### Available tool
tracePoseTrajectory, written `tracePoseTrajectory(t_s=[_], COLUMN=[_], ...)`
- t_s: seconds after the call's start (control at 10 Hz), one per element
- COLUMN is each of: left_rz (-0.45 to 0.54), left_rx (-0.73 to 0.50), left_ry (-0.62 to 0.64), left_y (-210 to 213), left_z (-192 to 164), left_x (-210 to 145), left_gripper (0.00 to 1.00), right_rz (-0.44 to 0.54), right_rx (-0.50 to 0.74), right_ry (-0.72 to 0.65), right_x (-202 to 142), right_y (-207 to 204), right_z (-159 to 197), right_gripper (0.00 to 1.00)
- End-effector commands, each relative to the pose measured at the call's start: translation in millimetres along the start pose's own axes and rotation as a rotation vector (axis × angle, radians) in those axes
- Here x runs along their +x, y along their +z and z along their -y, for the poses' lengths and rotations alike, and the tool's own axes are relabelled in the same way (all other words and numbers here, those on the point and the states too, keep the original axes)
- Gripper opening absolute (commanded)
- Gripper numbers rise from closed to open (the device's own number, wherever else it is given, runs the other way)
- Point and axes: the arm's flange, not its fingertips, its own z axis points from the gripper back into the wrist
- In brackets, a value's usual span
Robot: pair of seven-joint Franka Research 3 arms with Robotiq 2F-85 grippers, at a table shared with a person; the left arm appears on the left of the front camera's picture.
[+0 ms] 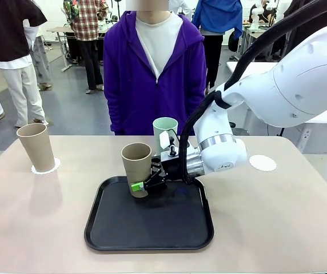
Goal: Place coasters on the table and set cups on them.
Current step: Take one Reusable plastic cup from the Flat Tray and place it on a coaster set by the human.
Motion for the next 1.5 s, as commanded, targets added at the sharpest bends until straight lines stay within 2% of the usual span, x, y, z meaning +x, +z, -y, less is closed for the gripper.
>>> tracePoseTrajectory(t_s=[0.0, 0.1, 0.2, 0.4, 0.6, 0.7, 0.9, 1.1, 1.2, 1.3, 1.4], left_rz=[0.006, 0.006, 0.006, 0.006, 0.006, 0.006, 0.006, 0.006, 0.006, 0.006, 0.006], left_rx=[0.001, 0.001, 0.001, 0.001, 0.001, 0.001, 0.001, 0.001, 0.001, 0.001, 0.001], left_ry=[0.008, 0.008, 0.008, 0.008, 0.008, 0.008, 0.008, 0.008, 0.008, 0.008, 0.008], left_y=[2, 2, 2, 2, 2, 2, 2, 2, 2, 2, 2], left_z=[1, 1, 1, 1, 1, 1, 1, 1, 1, 1, 1], left_x=[-1, -1, -1, -1, -1, -1, -1, -1, -1, -1, -1], left_gripper=[1.00, 1.00, 1.00, 1.00, 1.00, 1.00, 1.00, 1.00, 1.00, 1.00, 1.00], right_rz=[0.030, 0.034, 0.024, -0.124, -0.099, -0.089, -0.028, 0.014, 0.006, 0.017, 0.017], right_rx=[-0.005, -0.014, -0.022, -0.095, -0.118, -0.167, -0.248, -0.282, -0.264, -0.281, -0.281], right_ry=[0.017, 0.017, 0.019, -0.154, -0.129, -0.109, -0.064, -0.078, -0.082, -0.044, -0.044], right_x=[-2, 0, 5, 41, 119, 159, 211, 233, 230, 247, 247], right_y=[-4, 0, 4, 18, 52, 77, 115, 139, 143, 139, 139], right_z=[2, 0, -4, -27, -56, -66, -78, -83, -81, -85, -85], right_gripper=[0.41, 0.00, 0.00, 0.00, 0.00, 0.00, 0.00, 0.00, 0.00, 0.00, 0.00])
